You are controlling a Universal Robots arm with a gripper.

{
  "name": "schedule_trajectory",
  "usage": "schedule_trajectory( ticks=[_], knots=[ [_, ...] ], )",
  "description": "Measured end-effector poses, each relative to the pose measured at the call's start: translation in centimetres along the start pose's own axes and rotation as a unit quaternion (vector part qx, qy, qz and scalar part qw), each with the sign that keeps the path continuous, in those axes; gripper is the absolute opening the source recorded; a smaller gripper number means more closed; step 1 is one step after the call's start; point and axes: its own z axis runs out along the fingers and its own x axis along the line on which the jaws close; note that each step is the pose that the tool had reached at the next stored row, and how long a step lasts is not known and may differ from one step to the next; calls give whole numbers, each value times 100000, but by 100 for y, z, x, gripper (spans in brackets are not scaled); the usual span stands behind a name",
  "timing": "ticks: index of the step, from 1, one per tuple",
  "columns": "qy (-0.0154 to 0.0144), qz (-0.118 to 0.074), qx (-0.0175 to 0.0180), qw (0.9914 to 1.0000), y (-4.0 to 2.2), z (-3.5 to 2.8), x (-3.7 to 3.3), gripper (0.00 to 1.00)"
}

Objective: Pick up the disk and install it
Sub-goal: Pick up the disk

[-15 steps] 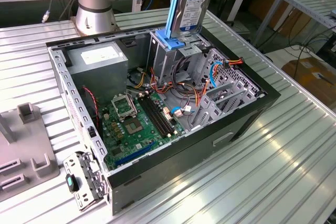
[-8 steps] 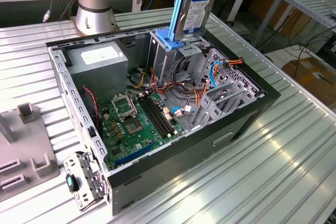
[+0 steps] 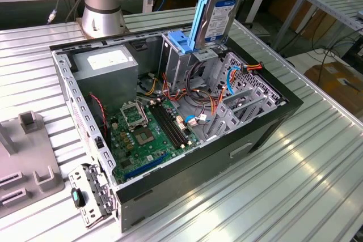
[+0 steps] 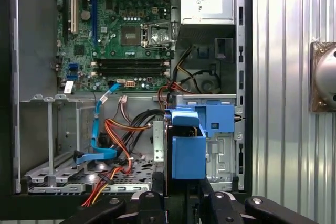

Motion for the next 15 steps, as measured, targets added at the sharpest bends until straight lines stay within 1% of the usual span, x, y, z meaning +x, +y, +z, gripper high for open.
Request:
schedule_trajectory(
  ticks=[2, 4, 7, 8, 10, 11, 15],
  knots=[
    [8, 3, 1, 100000, -3, -1, 57, 35],
    [0, 5, 1, 100000, -6, -1, 144, 35],
    [5, 11, 2, 100000, -8, -2, 229, 35],
    [-2, 14, 0, 100000, -9, -2, 278, 35],
    [8, 15, 1, 100000, -10, -3, 332, 35],
    [-3, 20, 2, 100000, -11, -2, 354, 35],
    [10, 20, 1, 100000, -11, -3, 363, 35]
  ],
)
